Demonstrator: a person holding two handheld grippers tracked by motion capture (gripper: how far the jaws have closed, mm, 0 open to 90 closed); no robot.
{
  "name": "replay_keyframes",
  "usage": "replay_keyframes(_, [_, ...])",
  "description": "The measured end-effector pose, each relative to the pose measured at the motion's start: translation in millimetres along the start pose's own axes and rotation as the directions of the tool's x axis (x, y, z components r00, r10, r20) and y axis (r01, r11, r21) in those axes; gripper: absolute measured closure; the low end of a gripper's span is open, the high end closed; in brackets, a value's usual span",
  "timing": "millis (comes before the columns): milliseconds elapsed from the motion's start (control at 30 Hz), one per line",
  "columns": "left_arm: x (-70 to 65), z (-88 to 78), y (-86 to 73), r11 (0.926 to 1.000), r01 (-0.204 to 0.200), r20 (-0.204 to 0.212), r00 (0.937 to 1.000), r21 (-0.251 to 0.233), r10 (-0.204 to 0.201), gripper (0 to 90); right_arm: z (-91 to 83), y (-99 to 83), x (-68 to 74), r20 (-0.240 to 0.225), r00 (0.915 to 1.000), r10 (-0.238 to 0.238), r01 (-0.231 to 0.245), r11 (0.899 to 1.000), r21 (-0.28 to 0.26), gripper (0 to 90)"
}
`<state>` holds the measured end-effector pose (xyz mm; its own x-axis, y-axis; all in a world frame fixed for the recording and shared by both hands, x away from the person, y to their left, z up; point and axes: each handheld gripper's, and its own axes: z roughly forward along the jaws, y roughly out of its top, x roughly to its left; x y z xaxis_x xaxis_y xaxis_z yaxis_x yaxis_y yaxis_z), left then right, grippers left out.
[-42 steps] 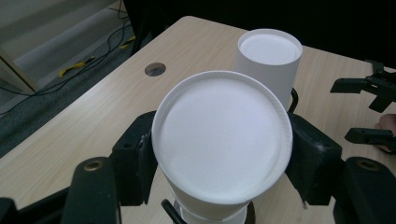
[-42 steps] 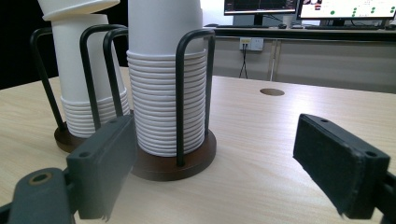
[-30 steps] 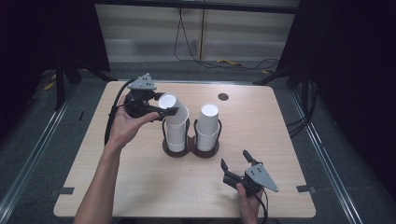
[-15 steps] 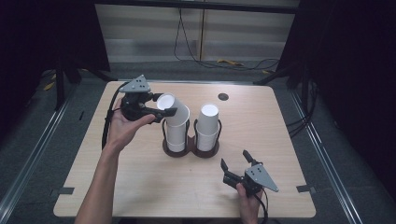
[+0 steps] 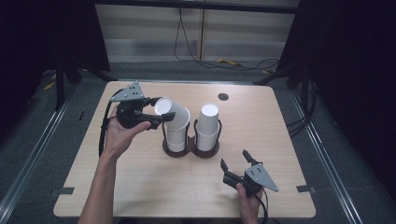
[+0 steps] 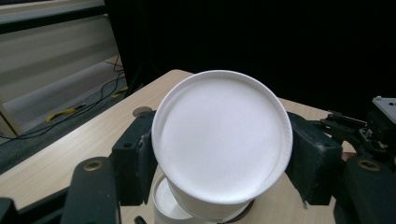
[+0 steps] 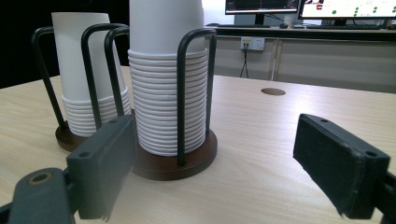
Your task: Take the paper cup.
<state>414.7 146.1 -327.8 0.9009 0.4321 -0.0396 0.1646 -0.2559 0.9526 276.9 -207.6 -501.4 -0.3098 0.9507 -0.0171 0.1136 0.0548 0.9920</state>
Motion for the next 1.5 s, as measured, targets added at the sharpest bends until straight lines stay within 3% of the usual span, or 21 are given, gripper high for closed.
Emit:
replay_keyframes(200, [-7.1,-4.5,-4.7,0.9998,-0.003,0.018,0.9998,-0.018,0.004,34.1,0.3,0.2,0.0,-0.002,1.0000,-0.002,0.002,1.000,0.003,13.4])
replay_keyframes(533, [-19.5,-5.0,-18.0,0.9974,0.028,0.062,0.9978,-0.067,-0.023,34.1,1.4,0.7,0.0,-0.006,1.0000,0.000,0.001,1.000,0.013,13.3])
replay_keyframes(767, [-28.6,3.0,-31.3,0.9992,0.017,0.082,0.9965,-0.036,-0.014,34.1,3.1,1.0,0.7,-0.024,0.9997,-0.001,0.001,1.000,0.019,13.2])
replay_keyframes(867, [-32.5,5.8,-36.3,0.9995,0.012,0.095,0.9954,-0.028,-0.009,34.1,5.3,2.0,1.7,-0.090,0.9960,-0.002,0.007,0.999,0.049,13.4])
replay_keyframes(933, [-33.1,6.1,-37.8,0.9995,0.012,0.099,0.9951,-0.029,-0.009,34.0,6.2,2.4,2.8,-0.104,0.9944,-0.014,0.020,0.998,0.058,13.4])
replay_keyframes(1100, [-38.9,9.5,-48.6,0.9999,0.008,0.115,0.9933,-0.007,-0.007,34.0,8.6,3.6,10.4,-0.197,0.9801,-0.026,0.045,0.995,0.093,13.2])
replay_keyframes(1167, [-40.0,10.3,-50.3,1.0000,0.004,0.117,0.9931,-0.004,-0.003,34.1,8.5,3.9,11.2,-0.212,0.9771,-0.022,0.044,0.994,0.098,13.2])
replay_keyframes(1233, [-41.8,11.7,-53.5,1.0000,0.010,0.126,0.9920,0.001,-0.010,34.0,8.2,4.9,12.1,-0.255,0.9668,-0.015,0.045,0.993,0.112,13.2])
replay_keyframes(1267, [-42.7,12.3,-56.1,0.9999,0.012,0.140,0.9900,-0.006,-0.011,33.9,8.1,6.6,13.3,-0.304,0.9526,-0.008,0.044,0.993,0.112,13.3])
replay_keyframes(1300, [-43.2,12.3,-57.4,0.9999,0.011,0.145,0.9894,-0.002,-0.010,33.9,8.1,7.6,14.8,-0.324,0.9459,-0.009,0.048,0.993,0.112,13.3])
replay_keyframes(1333, [-43.2,12.3,-57.4,0.9999,0.011,0.145,0.9894,-0.002,-0.010,33.9,8.1,7.6,14.8,-0.324,0.9459,-0.009,0.048,0.993,0.112,13.3])
replay_keyframes(1367, [-44.8,13.3,-60.7,0.9999,0.010,0.142,0.9898,0.006,-0.011,33.9,8.5,9.3,17.3,-0.365,0.9308,-0.021,0.065,0.992,0.108,13.3])
replay_keyframes(1500, [-46.2,15.8,-67.0,0.9998,0.019,0.157,0.9875,0.011,-0.020,33.9,9.6,10.5,21.1,-0.387,0.9216,-0.024,0.073,0.991,0.114,13.4])
